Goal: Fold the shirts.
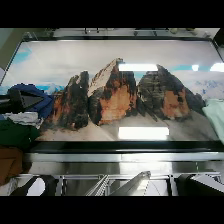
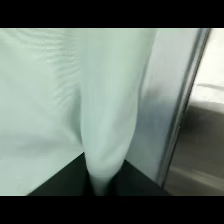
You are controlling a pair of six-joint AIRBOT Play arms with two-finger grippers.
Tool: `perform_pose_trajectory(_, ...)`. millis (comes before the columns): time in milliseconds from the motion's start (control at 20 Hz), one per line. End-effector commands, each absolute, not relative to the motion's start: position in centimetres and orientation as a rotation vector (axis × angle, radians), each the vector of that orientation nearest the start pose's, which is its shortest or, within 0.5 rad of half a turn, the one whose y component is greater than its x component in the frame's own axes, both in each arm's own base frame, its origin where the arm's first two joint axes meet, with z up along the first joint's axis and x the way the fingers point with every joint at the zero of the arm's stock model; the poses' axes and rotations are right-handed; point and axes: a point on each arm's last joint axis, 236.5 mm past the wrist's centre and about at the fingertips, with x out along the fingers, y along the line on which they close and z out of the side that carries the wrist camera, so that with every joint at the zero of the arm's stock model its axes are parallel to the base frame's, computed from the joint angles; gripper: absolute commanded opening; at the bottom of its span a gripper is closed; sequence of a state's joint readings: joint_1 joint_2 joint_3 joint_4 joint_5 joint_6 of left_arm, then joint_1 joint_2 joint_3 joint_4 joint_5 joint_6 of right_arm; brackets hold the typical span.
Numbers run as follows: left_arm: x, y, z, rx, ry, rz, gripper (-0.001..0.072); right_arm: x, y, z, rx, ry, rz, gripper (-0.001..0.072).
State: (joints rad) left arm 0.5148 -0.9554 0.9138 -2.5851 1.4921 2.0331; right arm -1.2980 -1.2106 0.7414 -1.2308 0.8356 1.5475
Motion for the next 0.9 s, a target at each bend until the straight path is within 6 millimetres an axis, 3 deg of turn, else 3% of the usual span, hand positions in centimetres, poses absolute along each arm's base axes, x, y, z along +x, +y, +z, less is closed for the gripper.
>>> perform_pose_trajectory(0,31.1,-5.4,12.6,-0.719,0.954,-0.554,0.0018,14.1,-29.6,-7.6,1.139,0.877,-0.997,0.0633)
perform_pose_trajectory(50,31.1,-5.4,12.6,-0.719,0.954,-0.554,0.0018,14.2,-29.1,-7.0,1.144,0.887,-0.982,0.0686)
perform_pose_trajectory(250,31.2,-5.3,12.7,-0.720,0.948,-0.550,0.0018,15.1,-26.3,-1.9,1.153,0.902,-0.886,0.0683)
perform_pose_trajectory(300,31.5,-5.1,12.7,-0.719,0.939,-0.539,0.0019,16.6,-25.3,-0.1,1.163,0.855,-0.834,0.0604)
perform_pose_trajectory(400,32.3,-4.5,12.7,-0.715,0.911,-0.510,0.0017,21.3,-22.4,3.7,1.087,0.775,-0.650,0.0216)
perform_pose_trajectory(450,32.5,-4.4,12.7,-0.698,0.899,-0.508,0.0018,24.2,-19.9,5.7,1.025,0.743,-0.520,0.0017)
perform_pose_trajectory(550,32.4,-4.4,12.7,-0.673,0.891,-0.520,0.0018,29.3,-13.6,10.1,0.893,0.674,-0.281,0.0023)
perform_pose_trajectory(650,32.2,-4.5,12.6,-0.654,0.884,-0.529,0.0019,31.9,-7.2,14.0,0.701,0.606,-0.097,0.0023)
perform_pose_trajectory(750,31.0,-5.1,12.0,-0.618,0.856,-0.524,0.0018,31.7,-2.2,15.9,0.549,0.560,0.022,0.0022)
perform_pose_trajectory(850,29.1,-6.1,11.2,-0.614,0.839,-0.510,0.0019,31.1,1.1,16.9,0.494,0.494,0.104,0.0023)
